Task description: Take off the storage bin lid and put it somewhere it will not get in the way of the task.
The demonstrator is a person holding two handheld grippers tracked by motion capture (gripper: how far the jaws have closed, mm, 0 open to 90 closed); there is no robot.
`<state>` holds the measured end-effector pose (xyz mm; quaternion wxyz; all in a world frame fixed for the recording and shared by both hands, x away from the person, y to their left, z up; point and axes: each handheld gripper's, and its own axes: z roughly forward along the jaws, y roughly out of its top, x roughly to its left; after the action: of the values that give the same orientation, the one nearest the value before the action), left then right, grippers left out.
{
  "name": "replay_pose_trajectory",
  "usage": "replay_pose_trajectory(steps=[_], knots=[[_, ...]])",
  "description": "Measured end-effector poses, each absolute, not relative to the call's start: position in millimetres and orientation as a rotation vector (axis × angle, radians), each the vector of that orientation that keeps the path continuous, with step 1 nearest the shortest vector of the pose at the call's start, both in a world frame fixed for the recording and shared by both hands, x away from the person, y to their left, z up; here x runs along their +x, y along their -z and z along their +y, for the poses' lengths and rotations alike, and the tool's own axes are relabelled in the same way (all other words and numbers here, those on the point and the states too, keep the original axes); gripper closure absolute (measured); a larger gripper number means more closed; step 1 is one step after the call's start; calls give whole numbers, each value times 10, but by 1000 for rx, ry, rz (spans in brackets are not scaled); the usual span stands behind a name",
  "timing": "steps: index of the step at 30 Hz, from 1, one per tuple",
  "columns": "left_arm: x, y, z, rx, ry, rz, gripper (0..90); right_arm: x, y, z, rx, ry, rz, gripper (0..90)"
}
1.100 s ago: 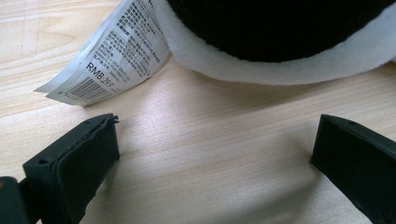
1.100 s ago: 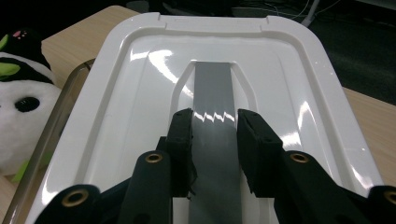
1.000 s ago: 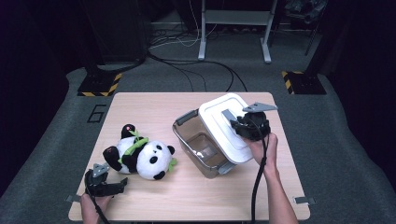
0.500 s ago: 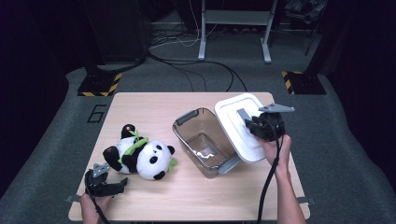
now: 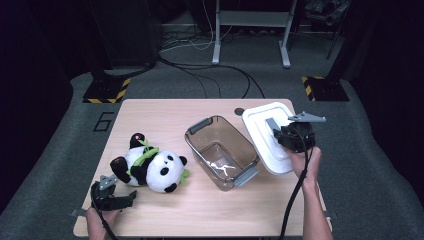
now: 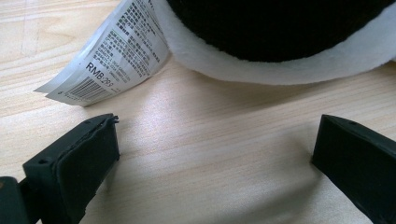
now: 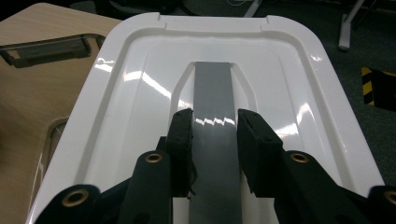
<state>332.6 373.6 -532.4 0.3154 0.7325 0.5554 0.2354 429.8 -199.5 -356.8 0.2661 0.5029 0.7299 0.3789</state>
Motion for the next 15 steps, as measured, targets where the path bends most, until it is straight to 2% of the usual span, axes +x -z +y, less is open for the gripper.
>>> replay_pose_trajectory(steps=[15], knots=[[3326,5325,3735,1929,-620,1463,0,4391,3820,-2233,1464,-956,1922,669]])
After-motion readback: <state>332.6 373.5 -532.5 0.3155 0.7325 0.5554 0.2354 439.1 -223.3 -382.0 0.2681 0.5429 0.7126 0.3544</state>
